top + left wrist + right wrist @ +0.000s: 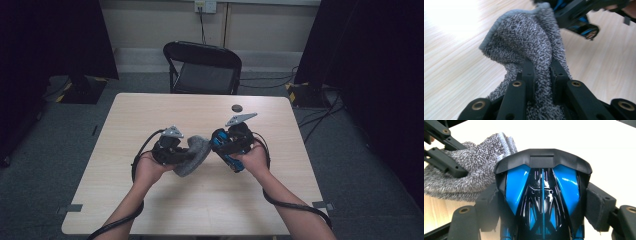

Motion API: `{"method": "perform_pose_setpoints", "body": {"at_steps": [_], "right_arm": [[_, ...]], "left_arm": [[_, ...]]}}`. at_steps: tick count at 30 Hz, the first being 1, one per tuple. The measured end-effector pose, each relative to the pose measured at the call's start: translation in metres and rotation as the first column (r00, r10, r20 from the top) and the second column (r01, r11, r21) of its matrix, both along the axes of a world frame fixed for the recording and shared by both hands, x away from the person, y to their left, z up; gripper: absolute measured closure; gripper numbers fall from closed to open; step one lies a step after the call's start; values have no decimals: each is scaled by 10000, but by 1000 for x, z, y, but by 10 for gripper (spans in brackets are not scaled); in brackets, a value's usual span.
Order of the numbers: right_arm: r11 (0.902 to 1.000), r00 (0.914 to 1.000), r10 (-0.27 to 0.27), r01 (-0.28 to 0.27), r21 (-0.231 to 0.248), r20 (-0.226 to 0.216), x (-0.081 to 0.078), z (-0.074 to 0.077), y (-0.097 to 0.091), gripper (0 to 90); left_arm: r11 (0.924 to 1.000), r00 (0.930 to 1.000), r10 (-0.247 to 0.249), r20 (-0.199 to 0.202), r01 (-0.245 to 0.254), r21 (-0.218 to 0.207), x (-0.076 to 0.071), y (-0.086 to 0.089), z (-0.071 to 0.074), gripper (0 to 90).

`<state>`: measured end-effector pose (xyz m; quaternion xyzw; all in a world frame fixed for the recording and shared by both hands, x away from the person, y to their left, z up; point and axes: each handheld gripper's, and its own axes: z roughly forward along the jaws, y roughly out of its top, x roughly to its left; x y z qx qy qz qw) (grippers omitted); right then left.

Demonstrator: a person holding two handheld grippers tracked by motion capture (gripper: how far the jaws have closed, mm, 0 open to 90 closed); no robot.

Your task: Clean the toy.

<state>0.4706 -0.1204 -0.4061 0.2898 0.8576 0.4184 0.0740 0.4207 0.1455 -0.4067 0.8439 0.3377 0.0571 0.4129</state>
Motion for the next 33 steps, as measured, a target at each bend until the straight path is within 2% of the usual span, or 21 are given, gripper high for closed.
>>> {"method": "perform_pose_setpoints", "body": {"at_steps": [2, 5, 10, 14, 19, 24, 33], "right_arm": [[10000, 10000, 13, -13, 55, 30, -1, 2, 0, 258], [9999, 9999, 119, -120, 81, 66, -4, 4, 3, 258], [9993, 9993, 345, -346, 147, 110, -6, 6, 11, 258], [9989, 9991, 414, -416, 200, 101, -6, 6, 16, 258], [9988, 9990, 439, -442, 218, 121, -7, 7, 18, 258], [9988, 9989, 444, -446, 188, 137, -7, 7, 16, 258], [9989, 9993, 341, -345, 318, 137, -6, 8, 16, 258]], "left_arm": [[9987, 9989, 461, -75, -463, -225, 4, 9, -1, 776], [9912, 9936, 1128, -43, -1129, -687, 12, 19, 2, 776], [9810, 9898, 1415, 159, -1380, -1366, 19, 19, 11, 776], [9837, 9935, 1118, 195, -1079, -1438, 19, 8, 13, 776], [9886, 9961, 872, 145, -847, -1245, 17, -6, 8, 776], [9872, 9960, 854, -266, -882, -1328, 21, -8, 0, 776], [9891, 9966, 517, -639, -600, -1346, 20, -21, -10, 775]]}}
